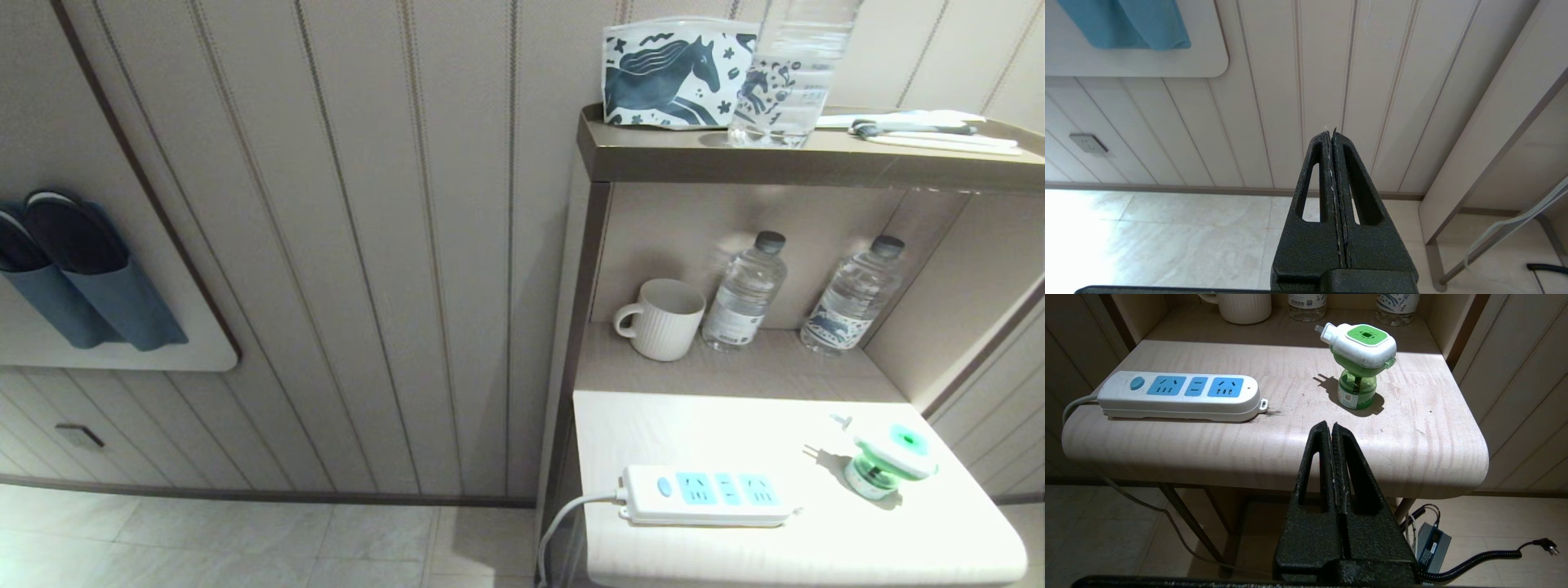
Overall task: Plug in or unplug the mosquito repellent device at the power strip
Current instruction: Pick up the mosquito repellent liquid
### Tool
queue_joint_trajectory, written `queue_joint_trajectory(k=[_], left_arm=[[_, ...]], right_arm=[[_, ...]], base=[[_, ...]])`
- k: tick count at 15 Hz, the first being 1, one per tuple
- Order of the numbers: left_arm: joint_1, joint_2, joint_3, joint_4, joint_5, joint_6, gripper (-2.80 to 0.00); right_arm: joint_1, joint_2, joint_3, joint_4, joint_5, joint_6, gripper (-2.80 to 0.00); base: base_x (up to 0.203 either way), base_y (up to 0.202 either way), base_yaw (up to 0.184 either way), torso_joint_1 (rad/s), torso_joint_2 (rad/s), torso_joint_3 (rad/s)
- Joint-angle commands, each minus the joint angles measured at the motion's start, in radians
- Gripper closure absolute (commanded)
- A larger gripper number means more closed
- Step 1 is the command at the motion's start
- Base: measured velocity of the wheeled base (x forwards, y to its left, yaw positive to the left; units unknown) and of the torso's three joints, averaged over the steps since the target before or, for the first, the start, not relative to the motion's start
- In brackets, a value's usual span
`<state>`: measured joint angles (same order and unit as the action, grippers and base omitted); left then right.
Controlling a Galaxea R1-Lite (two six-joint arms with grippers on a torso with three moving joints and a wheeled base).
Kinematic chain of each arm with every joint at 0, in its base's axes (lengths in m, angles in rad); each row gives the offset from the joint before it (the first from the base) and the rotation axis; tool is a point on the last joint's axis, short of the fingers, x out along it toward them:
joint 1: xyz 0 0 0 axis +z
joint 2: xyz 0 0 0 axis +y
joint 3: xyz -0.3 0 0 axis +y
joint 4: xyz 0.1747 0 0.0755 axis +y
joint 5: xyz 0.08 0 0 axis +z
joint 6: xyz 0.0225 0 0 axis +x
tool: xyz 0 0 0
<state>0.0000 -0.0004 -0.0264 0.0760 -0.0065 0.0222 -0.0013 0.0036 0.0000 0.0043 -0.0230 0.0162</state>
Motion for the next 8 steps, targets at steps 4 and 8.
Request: queue_joint_trajectory(k=[4, 8], left_arm=[[-0.001, 0.000, -0.001, 0.001, -0.003, -0.001, 0.00], [0.000, 0.000, -0.001, 0.001, -0.001, 0.001, 0.00]], right_arm=[[0.000, 0.001, -0.016, 0.038, 0.000, -0.012, 0.00], [-0.001, 0.102, -0.176, 0.151, 0.011, -0.020, 0.00]], base=[[0.000, 0.000, 0.000, 0.000, 0.00, 0.000], [0.000, 0.000, 0.000, 0.000, 0.00, 0.000]])
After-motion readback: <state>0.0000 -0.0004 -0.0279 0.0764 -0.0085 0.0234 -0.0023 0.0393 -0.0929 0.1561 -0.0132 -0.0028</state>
